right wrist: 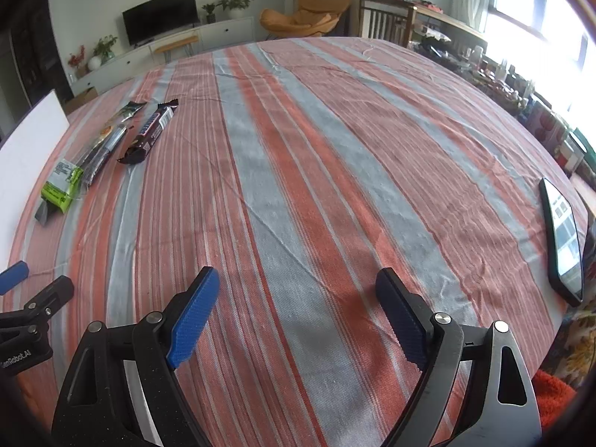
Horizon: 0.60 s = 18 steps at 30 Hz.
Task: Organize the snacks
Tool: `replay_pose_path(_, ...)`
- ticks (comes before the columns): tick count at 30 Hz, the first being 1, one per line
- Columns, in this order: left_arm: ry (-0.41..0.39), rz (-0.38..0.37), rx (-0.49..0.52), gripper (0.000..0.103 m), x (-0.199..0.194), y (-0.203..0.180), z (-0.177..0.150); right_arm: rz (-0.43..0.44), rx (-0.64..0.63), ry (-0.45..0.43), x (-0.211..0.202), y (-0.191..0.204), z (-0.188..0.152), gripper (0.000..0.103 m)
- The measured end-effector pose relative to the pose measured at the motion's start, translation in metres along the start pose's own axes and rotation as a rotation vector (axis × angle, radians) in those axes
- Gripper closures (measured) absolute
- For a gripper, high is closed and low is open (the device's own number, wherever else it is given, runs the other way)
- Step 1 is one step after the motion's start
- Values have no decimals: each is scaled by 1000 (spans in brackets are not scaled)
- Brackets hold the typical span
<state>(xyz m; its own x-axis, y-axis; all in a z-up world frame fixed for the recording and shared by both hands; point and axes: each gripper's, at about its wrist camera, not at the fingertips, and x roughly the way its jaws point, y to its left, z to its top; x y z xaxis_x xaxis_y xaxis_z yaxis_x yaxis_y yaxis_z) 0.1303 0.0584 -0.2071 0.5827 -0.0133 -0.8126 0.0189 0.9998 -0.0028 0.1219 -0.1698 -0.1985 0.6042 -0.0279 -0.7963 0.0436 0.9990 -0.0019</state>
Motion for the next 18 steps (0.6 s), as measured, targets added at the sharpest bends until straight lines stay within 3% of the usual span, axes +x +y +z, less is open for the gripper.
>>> replay_pose_path(18, 0, -1, 0, 0, 0, 0, 0, 5, -9, 0, 1, -3, 0, 14)
